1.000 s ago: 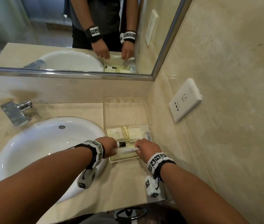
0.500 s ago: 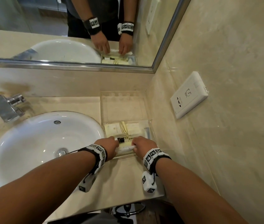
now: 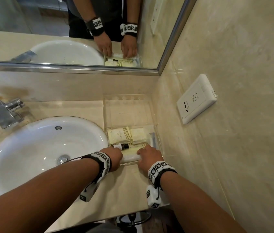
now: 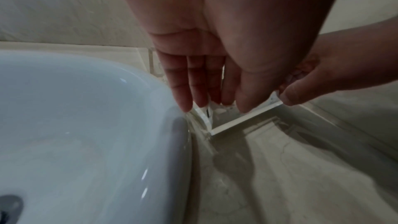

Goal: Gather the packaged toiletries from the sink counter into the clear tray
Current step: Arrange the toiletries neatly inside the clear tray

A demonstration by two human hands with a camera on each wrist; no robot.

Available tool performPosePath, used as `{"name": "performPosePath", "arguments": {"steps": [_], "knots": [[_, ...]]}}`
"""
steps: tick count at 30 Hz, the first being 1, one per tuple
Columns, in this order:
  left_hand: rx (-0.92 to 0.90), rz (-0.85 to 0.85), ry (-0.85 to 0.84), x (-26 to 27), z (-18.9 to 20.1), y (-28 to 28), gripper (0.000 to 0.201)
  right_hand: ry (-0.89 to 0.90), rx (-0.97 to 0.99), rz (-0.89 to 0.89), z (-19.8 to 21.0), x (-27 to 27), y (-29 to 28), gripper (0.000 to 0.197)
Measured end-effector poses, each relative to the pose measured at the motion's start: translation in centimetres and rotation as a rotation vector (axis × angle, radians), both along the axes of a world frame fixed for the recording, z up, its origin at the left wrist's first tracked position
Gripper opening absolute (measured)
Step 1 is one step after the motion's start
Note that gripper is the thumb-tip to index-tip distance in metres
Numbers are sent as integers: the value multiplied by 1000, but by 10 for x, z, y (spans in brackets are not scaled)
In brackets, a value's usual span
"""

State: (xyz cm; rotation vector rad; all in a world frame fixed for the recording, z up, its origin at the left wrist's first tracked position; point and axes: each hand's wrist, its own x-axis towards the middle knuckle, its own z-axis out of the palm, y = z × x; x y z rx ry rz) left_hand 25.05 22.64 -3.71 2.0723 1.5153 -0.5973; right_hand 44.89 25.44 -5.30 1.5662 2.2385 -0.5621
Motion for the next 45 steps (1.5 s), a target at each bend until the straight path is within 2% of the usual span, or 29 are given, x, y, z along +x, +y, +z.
{"name": "performPosePath", "arguments": {"steps": [8,17,20,23,27,35,45], "knots": [[-48,-34,11,-1,1,-7,34,61,-20,-44,-2,4,-3,49],[-52,-41,-62,-4,6,-21,45,76,-16,-30,6,4,-6,55],[-24,-9,-109,-8,14,-20,49,82,53,-27,13,3,-7,51],[6,14,-84,-16,27,-16,47,76,69,-8,21,-2,-7,51],[74,133,-119,-35,45,-17,48,99,81,13,32,-18,-3,51],[162,340,-129,-103,63,-33,52,218,132,109,55,-102,7,46],[252,718,-172,-236,80,-79,49,322,82,404,80,-267,-7,44]]}}
